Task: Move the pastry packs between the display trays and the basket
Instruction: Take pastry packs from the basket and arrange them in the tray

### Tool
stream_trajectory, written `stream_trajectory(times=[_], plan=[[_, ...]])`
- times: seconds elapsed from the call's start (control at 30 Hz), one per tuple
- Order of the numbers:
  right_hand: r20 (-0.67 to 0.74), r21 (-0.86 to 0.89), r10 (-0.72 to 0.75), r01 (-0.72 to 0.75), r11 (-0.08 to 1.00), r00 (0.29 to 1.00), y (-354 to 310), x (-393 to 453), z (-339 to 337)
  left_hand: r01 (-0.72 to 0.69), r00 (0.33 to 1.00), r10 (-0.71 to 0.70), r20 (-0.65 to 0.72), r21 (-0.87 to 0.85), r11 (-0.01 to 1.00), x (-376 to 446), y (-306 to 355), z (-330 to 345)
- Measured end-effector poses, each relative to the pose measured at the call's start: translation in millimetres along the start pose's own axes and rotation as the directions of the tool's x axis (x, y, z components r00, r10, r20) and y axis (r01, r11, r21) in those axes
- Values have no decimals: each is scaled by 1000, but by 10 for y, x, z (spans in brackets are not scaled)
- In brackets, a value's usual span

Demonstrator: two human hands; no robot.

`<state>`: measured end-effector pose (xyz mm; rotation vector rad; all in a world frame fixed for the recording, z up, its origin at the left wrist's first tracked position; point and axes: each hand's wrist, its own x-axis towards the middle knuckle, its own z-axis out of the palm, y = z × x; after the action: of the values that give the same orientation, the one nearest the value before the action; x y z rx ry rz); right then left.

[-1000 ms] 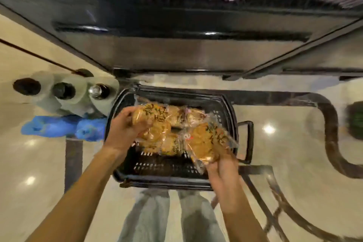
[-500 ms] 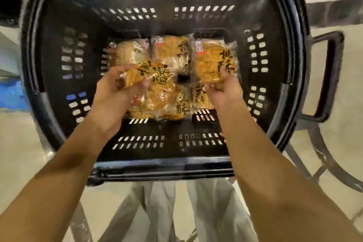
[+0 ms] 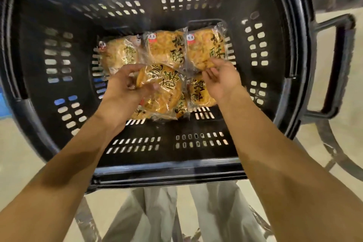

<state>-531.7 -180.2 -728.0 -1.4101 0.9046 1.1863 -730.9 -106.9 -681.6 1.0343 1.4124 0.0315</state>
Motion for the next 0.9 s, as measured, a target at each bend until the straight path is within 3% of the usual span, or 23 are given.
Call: stream_trajectory(times=[0.17, 0.27, 0.33, 0.43, 0.53, 0.67, 0.73, 0.8, 0.83, 0.9], plan=[[58, -4, 23, -23, 1000, 998, -64, -91, 29, 8, 1000, -9, 25, 20, 1000, 23, -21, 124], [41, -135, 27, -21, 991, 999, -130, -165, 6, -8, 999, 4, 34, 126, 992, 10, -33, 215], [63, -330, -26, 46, 943, 998, -216, -247, -60, -42, 995, 22, 97, 207, 977, 6, -13, 308], [255, -595, -267, 369, 714, 929, -391, -430, -293, -107, 974, 32, 223, 337, 935, 55, 39, 551], [537, -658, -496, 707, 260, 683, -600, -717, -634, -124, 962, 2, 274, 429, 895, 169, 59, 851], [764, -550, -523, 805, -221, 378, -711, -1008, -1015, -377, 912, 113, 395, 696, 611, 345, 121, 1277], [796, -513, -553, 760, -400, 246, -745, -974, -1110, -481, 876, 144, 461, 803, 351, 416, 170, 1451], [805, -528, -559, 671, -520, 199, -797, -839, -1152, -463, 886, 97, 453, 873, 154, 485, 92, 1574], [811, -538, -547, 629, -561, 206, -807, -770, -1167, -437, 892, 115, 437, 899, -27, 505, 28, 1593], [828, -540, -512, 566, -622, 228, -806, -653, -1201, -355, 886, 232, 402, 909, -220, 494, -89, 1610]])
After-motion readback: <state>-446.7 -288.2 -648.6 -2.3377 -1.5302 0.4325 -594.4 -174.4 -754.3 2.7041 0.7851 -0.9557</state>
